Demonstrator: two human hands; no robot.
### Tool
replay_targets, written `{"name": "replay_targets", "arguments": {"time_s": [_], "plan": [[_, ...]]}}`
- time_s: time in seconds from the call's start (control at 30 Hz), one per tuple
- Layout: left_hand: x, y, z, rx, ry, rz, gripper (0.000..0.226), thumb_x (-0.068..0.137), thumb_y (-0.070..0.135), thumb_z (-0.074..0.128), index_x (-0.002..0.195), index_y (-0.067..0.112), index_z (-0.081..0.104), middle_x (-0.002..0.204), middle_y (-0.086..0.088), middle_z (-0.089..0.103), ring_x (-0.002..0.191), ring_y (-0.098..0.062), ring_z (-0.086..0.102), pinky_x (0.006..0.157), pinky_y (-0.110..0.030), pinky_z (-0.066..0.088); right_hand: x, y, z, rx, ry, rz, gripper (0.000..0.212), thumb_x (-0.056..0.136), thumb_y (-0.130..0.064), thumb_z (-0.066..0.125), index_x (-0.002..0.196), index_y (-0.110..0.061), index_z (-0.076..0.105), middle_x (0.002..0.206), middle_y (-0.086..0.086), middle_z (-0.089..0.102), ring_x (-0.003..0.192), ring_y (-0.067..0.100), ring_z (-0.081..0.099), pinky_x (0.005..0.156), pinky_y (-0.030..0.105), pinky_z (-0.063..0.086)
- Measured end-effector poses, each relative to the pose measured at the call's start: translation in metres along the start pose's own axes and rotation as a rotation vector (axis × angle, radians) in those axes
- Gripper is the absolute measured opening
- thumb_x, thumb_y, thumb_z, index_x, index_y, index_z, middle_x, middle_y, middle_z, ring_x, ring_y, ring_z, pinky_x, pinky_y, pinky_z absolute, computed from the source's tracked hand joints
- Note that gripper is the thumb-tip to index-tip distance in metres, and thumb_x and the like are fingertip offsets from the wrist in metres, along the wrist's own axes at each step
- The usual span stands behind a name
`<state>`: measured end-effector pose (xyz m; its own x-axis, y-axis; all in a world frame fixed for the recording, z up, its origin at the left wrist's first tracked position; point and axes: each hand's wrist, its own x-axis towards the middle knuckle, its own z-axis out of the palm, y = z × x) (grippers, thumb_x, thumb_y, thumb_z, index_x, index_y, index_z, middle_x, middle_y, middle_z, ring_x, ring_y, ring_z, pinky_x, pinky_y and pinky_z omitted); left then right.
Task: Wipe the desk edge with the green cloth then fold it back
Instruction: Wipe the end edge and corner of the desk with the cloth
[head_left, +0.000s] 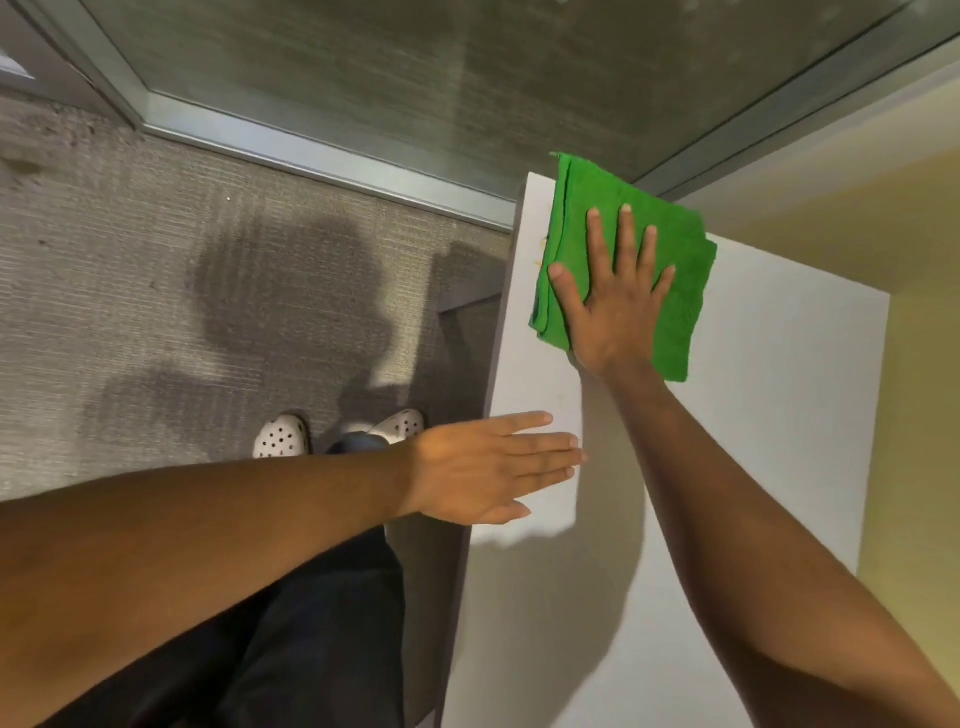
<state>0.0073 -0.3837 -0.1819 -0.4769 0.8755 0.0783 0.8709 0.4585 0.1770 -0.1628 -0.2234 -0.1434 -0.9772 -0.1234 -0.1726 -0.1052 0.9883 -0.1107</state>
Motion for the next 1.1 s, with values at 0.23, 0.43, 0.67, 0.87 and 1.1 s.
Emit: {"name": "replay_targets", "arguments": {"time_s": [0.23,0.43,0.67,0.87,1.1], "plan": [[-0.042,0.058,-0.006,-0.183,0.054,-0.319,0.067,0.113,0.047,0.034,0.170,0.016,0.016,0.179,-0.017,0.005,0.166,-0.036,0.001,0.133,-0.051,0.004,-0.103,0.010,0.014,-0.044,-0.054,-0.049,0.079,0.101,-0.080,0.018,0.169,-0.042,0.003,0.181,-0.002,-0.004,0.166,0.034,-0.007,0.127,0.072,0.001],[-0.044,0.079,-0.003,-0.336,0.144,-0.494,0.074,0.108,0.039,0.050,0.166,0.002,0.023,0.175,-0.024,0.010,0.163,-0.040,0.011,0.130,-0.053,0.026,-0.093,0.005,0.018,-0.041,-0.027,0.026,0.076,0.101,-0.080,0.018,0.168,-0.045,0.006,0.180,-0.004,-0.001,0.167,0.033,-0.005,0.126,0.070,-0.002],[-0.002,0.073,-0.008,-0.893,0.376,-0.999,0.079,0.112,0.034,0.040,0.167,0.008,-0.010,0.177,-0.008,-0.024,0.166,-0.023,-0.013,0.134,-0.030,0.001,-0.046,-0.013,0.017,0.064,0.065,0.269,0.073,0.104,-0.074,0.019,0.169,-0.042,0.009,0.181,-0.003,0.001,0.167,0.032,-0.004,0.128,0.072,0.001],[0.013,0.070,-0.003,-1.047,0.406,-1.293,0.089,0.110,0.050,0.042,0.167,0.010,-0.013,0.178,-0.007,-0.020,0.165,-0.015,-0.018,0.135,-0.041,-0.004,-0.120,-0.019,0.023,0.030,0.011,0.159,0.076,0.103,-0.074,0.012,0.169,-0.039,0.006,0.181,-0.002,-0.002,0.167,0.032,-0.006,0.129,0.070,0.000],[0.013,0.070,0.005,-1.040,0.424,-1.250,0.084,0.109,0.059,0.031,0.166,0.021,-0.017,0.177,-0.002,-0.025,0.164,-0.013,-0.022,0.135,-0.044,-0.004,-0.065,-0.008,0.008,-0.040,-0.031,-0.016,0.083,0.097,-0.081,0.027,0.168,-0.041,0.013,0.180,0.002,0.005,0.166,0.037,-0.002,0.127,0.073,0.005]]}}
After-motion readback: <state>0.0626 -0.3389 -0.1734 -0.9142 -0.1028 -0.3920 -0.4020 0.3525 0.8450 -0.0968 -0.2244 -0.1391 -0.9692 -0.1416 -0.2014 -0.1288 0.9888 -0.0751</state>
